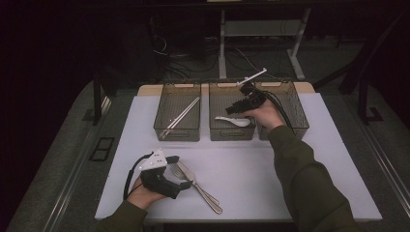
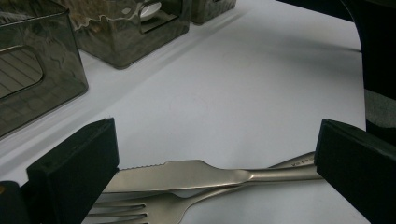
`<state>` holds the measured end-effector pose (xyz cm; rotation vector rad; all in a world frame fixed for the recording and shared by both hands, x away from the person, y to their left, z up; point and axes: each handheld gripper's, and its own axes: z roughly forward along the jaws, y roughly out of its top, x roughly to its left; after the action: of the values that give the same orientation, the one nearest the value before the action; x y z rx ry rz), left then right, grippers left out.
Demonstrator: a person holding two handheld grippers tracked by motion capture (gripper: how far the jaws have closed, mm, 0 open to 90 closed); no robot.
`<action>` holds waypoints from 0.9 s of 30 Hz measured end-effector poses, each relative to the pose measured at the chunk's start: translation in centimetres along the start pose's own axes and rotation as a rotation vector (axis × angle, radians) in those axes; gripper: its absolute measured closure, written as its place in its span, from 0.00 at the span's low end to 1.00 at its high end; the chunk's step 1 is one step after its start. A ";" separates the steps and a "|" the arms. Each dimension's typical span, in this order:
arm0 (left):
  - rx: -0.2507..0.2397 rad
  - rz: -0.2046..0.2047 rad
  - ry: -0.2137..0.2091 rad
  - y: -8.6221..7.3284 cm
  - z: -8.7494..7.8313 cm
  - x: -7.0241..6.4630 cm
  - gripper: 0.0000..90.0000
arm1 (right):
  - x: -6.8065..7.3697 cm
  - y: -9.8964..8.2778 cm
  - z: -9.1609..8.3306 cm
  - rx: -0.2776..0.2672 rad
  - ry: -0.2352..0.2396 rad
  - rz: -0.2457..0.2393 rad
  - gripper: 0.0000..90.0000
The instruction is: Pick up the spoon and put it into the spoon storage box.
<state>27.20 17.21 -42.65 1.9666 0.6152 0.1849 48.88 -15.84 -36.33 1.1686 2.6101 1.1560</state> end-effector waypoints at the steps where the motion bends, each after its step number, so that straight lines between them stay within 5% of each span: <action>1: 0.000 0.003 0.002 0.0 0.0 0.0 0.00 | 0.1 0.0 -0.4 -0.013 0.000 0.003 0.48; 14: -0.004 -0.010 0.002 0.0 0.1 0.4 0.00 | 1.7 -2.5 -5.2 -0.151 0.003 -0.079 0.37; 27: -0.002 -0.007 0.011 0.2 0.1 0.2 0.00 | 3.3 -8.3 -8.8 -0.244 0.011 -0.120 0.32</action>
<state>27.44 17.17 -42.56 1.9624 0.6290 0.1915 38.48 -22.59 -34.69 0.9477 2.4209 1.4086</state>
